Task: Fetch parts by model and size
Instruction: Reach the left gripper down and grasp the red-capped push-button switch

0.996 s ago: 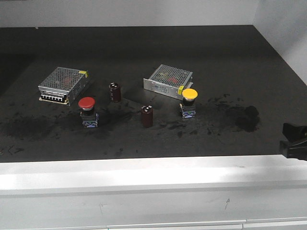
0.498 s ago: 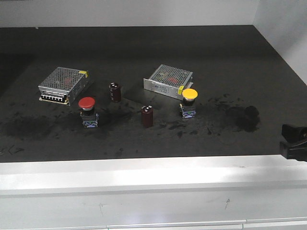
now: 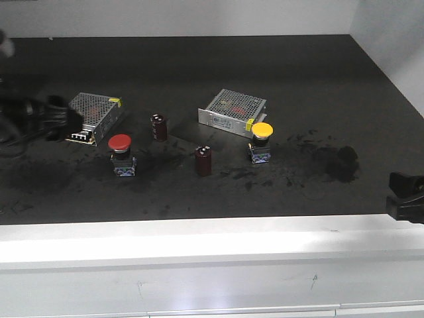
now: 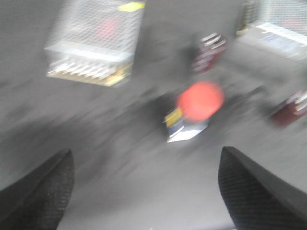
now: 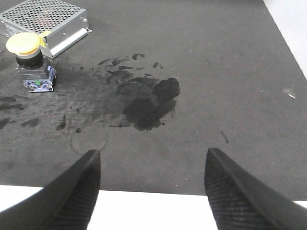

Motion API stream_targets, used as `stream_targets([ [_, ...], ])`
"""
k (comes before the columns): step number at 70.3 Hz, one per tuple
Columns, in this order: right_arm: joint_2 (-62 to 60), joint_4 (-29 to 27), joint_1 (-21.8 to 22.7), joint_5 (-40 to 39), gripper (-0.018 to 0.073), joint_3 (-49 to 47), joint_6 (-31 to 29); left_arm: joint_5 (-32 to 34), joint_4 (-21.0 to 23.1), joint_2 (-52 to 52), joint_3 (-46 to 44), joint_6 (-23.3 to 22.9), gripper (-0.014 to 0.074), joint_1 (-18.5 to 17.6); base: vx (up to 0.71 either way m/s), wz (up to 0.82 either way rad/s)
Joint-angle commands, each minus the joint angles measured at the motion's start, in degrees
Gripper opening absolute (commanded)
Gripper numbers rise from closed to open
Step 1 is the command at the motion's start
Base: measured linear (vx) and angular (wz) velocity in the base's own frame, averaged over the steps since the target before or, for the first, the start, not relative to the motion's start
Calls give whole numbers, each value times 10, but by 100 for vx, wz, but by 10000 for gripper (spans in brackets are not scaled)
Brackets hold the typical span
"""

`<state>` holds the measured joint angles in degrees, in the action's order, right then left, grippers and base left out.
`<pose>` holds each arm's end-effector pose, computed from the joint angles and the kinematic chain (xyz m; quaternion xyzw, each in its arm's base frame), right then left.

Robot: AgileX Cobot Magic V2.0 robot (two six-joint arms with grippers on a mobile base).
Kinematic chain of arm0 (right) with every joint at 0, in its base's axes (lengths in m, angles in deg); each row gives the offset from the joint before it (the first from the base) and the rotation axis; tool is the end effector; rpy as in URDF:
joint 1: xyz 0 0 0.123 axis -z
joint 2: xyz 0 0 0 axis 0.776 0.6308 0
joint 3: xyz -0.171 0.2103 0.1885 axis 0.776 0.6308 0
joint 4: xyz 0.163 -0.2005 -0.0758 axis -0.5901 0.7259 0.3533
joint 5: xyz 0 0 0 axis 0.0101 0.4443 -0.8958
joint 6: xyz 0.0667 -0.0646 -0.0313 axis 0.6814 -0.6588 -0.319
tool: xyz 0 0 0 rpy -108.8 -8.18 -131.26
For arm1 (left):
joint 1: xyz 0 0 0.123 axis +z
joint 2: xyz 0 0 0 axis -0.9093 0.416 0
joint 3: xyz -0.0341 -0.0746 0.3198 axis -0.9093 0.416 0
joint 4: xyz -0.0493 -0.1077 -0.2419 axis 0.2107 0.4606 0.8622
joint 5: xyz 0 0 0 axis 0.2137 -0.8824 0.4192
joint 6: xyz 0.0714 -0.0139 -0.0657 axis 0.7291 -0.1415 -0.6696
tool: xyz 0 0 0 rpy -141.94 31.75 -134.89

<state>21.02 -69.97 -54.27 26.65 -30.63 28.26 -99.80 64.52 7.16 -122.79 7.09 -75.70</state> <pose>0.1659 0.0079 0.3142 -0.0400 0.8690 -0.0048 0.4931 0.2920 -0.0624 0.3811 0.0195 0.9179 -0.1131 0.3799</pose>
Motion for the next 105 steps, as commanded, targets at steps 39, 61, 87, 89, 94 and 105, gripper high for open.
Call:
stream_targets([
  [39,-3,2,3,-35,455,-18,0,-80,-118,204,-204,-156,590,-88,0,0],
  [61,-3,2,3,-35,455,-18,0,-85,-118,233,-211,-156,570,-88,0,0],
  [87,-3,2,3,-35,455,-18,0,-75,-118,259,-211,-150,409,-88,0,0],
  [89,-3,2,3,-35,455,-18,0,-73,-118,261,-211,-150,396,-88,0,0],
  [94,-3,2,3,-35,455,-18,0,-69,-118,265,-211,-150,377,-88,0,0],
  [105,-3,2,3,-35,455,-18,0,-54,-120,262,-211,-150,301,-88,0,0],
])
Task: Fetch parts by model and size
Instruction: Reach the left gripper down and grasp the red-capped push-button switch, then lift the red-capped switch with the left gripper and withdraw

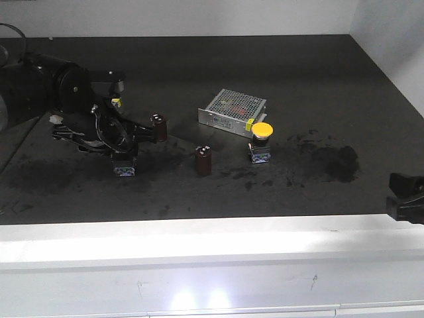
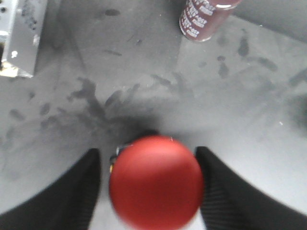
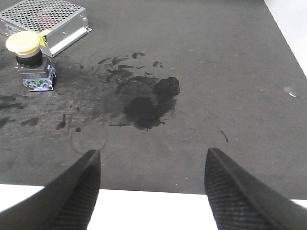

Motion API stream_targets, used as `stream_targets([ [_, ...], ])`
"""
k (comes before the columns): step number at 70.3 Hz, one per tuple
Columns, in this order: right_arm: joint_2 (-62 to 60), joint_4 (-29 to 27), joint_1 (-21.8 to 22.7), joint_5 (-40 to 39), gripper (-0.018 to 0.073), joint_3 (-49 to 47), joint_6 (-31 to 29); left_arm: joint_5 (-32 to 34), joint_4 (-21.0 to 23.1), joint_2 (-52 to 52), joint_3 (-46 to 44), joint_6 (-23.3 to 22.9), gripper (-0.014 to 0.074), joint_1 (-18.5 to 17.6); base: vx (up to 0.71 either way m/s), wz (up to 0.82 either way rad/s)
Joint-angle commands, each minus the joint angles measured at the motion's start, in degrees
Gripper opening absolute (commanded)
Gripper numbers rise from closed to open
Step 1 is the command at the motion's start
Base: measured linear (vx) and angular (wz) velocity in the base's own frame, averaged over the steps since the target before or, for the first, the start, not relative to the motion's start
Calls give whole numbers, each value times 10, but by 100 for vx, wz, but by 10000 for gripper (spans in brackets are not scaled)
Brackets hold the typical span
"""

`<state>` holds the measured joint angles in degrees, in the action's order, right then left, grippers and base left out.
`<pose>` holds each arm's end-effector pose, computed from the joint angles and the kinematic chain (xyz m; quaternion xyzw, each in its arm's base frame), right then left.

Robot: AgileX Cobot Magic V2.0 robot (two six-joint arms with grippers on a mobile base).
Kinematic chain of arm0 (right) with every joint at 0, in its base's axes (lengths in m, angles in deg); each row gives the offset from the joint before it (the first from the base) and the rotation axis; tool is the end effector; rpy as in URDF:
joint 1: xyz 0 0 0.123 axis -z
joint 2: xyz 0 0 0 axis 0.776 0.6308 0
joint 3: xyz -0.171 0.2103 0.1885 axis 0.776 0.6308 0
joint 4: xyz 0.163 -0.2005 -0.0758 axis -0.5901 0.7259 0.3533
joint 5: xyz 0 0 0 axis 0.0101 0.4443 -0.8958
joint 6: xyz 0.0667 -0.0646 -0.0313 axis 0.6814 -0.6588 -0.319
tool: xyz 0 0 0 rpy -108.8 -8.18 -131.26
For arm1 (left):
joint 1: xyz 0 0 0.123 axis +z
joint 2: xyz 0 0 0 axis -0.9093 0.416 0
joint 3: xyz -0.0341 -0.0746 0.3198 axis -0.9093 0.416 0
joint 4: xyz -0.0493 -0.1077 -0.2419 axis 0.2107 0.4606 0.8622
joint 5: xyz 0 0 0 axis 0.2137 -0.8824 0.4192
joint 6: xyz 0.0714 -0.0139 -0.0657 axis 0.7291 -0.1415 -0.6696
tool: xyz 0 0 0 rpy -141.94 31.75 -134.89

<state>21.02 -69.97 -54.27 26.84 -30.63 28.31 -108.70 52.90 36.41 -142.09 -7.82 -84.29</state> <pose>0.1657 0.0078 0.3139 -0.0396 0.8699 -0.0046 0.4917 0.4115 -0.1367 0.2933 0.0167 0.9714 -0.0539 0.2306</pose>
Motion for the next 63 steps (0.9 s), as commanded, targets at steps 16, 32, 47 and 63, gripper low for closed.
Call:
stream_targets([
  [16,-3,2,3,-37,455,-18,-1,52,-4,-57,-17,-1,36,-3,0,0],
  [32,-3,2,3,-37,455,-18,-1,50,-37,-120,-13,-1,-9,-3,0,0],
  [47,-3,2,3,-37,455,-18,-1,106,-61,-247,80,-1,-8,-4,0,0],
  [63,-3,2,3,-37,455,-18,-1,170,-85,-405,223,-1,-8,-4,0,0],
])
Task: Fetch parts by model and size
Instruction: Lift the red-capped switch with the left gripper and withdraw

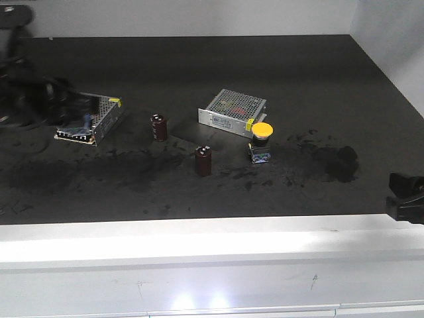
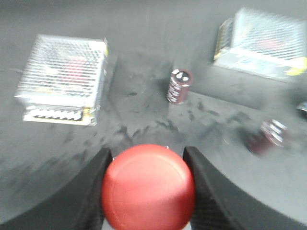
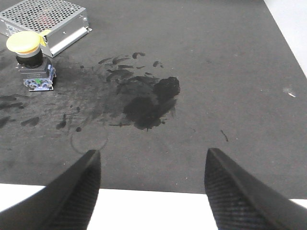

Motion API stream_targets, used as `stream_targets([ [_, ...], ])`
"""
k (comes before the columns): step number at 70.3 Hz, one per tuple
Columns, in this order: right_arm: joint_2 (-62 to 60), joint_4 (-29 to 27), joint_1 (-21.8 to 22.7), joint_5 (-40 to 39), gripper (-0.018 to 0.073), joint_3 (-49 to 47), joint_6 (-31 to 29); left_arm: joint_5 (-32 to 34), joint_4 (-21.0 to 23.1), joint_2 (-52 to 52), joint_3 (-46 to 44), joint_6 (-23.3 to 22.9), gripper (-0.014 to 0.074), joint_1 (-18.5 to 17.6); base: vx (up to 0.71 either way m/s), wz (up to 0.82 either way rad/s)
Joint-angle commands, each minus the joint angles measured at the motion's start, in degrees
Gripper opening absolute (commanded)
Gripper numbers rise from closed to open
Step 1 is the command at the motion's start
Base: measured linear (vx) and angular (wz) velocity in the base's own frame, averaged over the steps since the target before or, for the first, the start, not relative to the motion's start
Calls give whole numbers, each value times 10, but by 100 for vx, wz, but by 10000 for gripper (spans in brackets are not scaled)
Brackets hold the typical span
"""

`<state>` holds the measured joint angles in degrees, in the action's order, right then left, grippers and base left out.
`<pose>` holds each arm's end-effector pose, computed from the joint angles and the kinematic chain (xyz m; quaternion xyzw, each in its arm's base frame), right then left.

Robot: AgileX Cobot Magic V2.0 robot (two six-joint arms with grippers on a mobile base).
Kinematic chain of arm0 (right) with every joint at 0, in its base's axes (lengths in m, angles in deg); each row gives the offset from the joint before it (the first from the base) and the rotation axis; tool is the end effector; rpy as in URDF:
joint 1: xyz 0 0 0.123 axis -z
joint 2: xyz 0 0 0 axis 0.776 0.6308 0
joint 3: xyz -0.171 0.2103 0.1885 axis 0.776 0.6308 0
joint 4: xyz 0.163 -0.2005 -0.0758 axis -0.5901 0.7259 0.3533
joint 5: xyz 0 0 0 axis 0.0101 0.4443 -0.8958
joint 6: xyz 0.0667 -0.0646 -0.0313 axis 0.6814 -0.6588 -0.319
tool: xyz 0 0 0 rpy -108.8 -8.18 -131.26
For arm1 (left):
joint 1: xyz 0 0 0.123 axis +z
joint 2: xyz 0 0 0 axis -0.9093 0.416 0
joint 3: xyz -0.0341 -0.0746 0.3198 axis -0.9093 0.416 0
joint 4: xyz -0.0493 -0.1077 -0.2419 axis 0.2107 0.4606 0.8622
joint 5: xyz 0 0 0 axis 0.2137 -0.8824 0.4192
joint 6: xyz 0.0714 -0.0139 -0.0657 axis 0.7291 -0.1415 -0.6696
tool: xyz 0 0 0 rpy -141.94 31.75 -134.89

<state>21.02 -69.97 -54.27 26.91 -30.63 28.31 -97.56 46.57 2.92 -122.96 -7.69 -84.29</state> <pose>0.1656 0.0078 0.3138 -0.0396 0.8702 -0.0047 0.4911 0.2690 -0.0819 0.4065 0.0416 0.8926 -0.0725 0.4430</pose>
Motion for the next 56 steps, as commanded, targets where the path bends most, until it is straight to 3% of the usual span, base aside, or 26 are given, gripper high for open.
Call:
stream_targets([
  [1,-3,2,3,-38,455,-18,-1,59,-26,-84,40,-2,-8,-4,0,0],
  [14,-3,2,3,-38,455,-18,-1,57,-49,-197,129,-2,-8,-4,0,0],
  [35,-3,2,3,-38,455,-18,-1,81,-50,-384,262,-1,-8,-4,0,0],
  [43,-3,2,3,-38,455,-18,-1,94,-49,-453,312,27,-8,-4,0,0],
  [56,-3,1,3,-38,455,-18,-1,109,-48,-561,382,28,-8,-4,0,0],
])
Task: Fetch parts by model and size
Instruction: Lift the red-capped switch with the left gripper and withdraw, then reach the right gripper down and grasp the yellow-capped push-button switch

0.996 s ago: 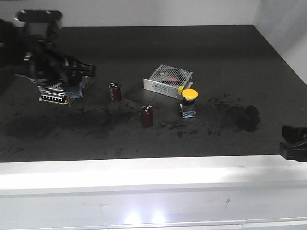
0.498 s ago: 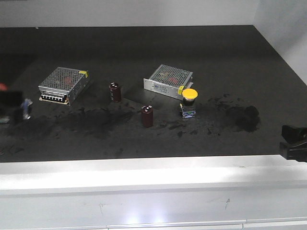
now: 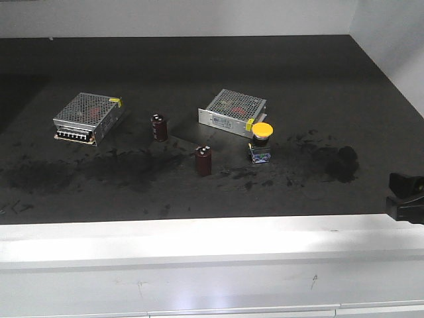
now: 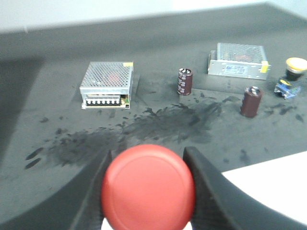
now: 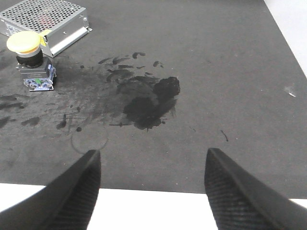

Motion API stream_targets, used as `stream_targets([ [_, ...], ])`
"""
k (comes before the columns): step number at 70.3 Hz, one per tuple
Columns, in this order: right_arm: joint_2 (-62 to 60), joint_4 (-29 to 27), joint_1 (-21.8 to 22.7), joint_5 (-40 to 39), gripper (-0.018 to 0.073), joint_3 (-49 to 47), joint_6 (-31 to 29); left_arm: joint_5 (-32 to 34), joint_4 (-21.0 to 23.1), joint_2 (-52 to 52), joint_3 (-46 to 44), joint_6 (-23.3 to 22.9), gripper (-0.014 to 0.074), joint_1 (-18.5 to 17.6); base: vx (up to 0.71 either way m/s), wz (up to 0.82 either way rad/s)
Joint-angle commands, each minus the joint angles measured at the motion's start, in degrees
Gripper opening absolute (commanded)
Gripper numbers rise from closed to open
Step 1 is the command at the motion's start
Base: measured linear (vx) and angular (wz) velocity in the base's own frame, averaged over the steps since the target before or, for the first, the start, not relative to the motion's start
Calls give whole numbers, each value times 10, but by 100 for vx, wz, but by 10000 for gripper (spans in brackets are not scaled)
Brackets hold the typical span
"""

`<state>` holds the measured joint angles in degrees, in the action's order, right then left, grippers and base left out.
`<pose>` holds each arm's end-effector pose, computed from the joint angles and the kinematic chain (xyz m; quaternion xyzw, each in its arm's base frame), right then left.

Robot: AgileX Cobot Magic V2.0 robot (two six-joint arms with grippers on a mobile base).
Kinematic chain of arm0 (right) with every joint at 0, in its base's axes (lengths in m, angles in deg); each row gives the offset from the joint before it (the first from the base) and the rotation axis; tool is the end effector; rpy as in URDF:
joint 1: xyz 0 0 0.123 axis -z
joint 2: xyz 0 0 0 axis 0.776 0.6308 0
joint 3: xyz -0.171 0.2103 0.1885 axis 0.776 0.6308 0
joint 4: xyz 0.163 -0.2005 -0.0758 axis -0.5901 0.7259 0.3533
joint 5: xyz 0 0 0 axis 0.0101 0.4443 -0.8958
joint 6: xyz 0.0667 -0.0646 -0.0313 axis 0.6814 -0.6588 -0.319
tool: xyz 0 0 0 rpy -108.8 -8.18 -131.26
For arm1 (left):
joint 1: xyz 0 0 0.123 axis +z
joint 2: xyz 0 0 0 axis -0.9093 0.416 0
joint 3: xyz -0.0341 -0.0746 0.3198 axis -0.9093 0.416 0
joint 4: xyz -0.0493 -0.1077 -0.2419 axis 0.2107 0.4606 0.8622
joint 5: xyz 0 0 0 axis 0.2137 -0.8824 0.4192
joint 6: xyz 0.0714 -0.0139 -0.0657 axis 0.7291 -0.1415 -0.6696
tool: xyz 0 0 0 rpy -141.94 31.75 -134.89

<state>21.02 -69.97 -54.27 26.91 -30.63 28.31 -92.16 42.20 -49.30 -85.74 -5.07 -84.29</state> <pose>0.1656 0.0078 0.3138 -0.0396 0.8702 -0.0047 0.4911 0.0533 -0.0055 0.3298 0.0673 0.7956 -0.0702 0.5979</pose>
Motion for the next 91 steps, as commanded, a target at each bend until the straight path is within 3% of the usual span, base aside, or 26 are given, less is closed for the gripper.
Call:
stream_targets([
  [1,-3,1,3,-38,455,-18,-1,55,-5,-42,11,2,-8,-4,0,0],
  [11,-3,2,3,-39,455,-18,-1,54,-6,-86,35,2,-8,-4,0,0],
  [36,-1,-10,2,-33,455,-59,-10,47,-6,-85,35,2,-7,-4,0,0],
  [58,91,-43,0,54,455,-176,-28,47,-6,-85,35,2,-7,-4,0,0],
  [71,173,-33,-68,91,455,-250,-32,47,-6,-85,35,2,-7,-4,0,0],
  [91,305,-33,-153,182,455,-399,14,47,-6,-85,35,2,-7,-4,0,0],
])
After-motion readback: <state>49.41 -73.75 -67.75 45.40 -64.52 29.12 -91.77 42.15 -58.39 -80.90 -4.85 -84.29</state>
